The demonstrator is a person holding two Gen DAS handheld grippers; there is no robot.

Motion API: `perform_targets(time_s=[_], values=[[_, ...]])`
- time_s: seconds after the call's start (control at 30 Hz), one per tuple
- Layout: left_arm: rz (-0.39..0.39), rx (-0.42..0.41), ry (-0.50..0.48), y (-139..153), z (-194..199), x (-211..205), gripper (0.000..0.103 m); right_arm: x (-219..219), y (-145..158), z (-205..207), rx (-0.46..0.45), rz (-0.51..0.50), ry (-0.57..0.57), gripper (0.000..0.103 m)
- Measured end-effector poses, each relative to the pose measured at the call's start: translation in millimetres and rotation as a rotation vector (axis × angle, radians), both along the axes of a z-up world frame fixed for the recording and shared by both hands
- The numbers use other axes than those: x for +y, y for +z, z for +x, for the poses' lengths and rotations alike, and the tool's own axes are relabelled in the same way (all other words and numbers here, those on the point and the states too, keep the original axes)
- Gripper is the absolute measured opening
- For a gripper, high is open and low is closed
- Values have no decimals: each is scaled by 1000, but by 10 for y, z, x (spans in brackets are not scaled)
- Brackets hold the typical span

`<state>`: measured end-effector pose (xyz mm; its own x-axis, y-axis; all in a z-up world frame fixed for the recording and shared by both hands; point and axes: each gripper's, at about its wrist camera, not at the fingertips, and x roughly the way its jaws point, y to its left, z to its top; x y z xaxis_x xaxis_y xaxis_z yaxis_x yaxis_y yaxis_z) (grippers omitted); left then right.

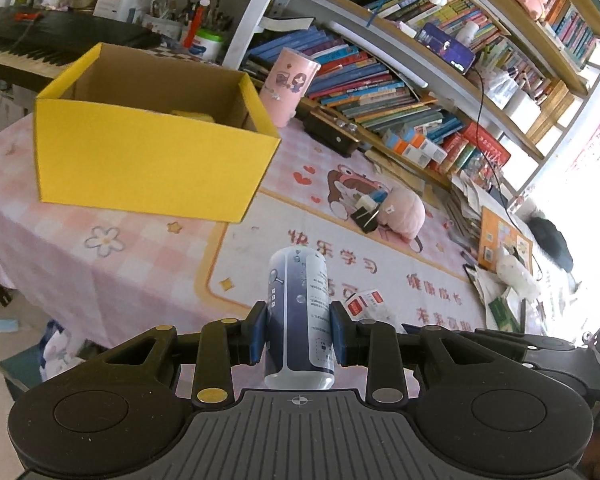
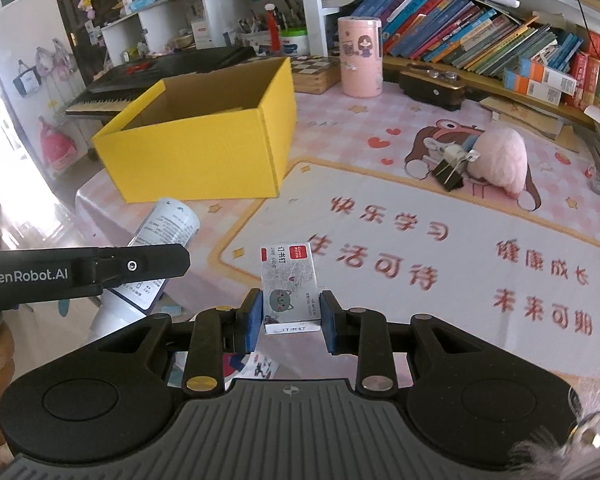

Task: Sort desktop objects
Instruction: 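Lift and carry the bottle and card over the yellow box with both tools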

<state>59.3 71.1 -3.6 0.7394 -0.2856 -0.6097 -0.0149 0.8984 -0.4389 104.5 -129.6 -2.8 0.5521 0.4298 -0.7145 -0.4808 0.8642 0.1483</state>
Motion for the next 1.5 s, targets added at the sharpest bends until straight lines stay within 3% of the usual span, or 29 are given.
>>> perform_targets(time_s=[0.6,1.5], values=[[15,5,1,-22,-509,440,31,484,-58,-560,7,23,5,28],[-16,-19,144,-26,-729,996,31,1136,-8,-557,-3,-17,157,28]])
